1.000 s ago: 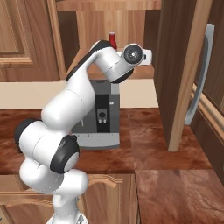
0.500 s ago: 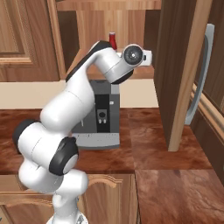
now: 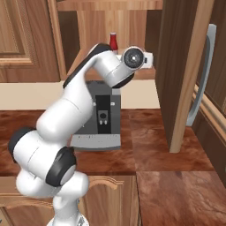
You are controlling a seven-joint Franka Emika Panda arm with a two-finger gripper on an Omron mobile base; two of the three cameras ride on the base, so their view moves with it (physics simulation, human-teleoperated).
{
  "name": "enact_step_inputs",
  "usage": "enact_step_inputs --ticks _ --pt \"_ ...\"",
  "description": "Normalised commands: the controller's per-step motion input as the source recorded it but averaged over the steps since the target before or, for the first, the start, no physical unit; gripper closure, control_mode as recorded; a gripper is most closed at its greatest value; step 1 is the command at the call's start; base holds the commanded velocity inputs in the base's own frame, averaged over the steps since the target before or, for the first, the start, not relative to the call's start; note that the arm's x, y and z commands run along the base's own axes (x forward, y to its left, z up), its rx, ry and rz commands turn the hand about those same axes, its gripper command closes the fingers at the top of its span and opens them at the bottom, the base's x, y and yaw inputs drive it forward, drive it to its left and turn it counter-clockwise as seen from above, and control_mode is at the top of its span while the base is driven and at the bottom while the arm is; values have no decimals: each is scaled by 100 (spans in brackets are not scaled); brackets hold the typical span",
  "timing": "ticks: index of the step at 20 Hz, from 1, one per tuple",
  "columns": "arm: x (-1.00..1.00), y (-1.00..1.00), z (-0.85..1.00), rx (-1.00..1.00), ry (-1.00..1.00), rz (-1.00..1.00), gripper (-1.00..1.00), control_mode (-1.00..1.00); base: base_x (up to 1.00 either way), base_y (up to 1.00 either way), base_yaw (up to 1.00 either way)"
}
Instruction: Collect the turmeric, ketchup, and shaker from the cabinet and place them next to the stove.
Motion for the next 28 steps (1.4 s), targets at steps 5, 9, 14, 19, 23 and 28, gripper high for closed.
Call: enact_step_inputs --ticks 5,9,14,19,23,28 --pt "-71 0 -14 0 -6 0 100 -100 0 0 0" --pt "-91 2 -17 0 -4 0 100 -100 0 0 0" --pt "-96 11 -25 0 0 0 100 -100 0 0 0" --pt "-100 26 -33 -3 0 0 100 -100 0 0 0" --pt "-98 43 -45 -9 0 0 100 -100 0 0 0" --pt "-91 72 -58 -18 0 0 100 -100 0 0 0"
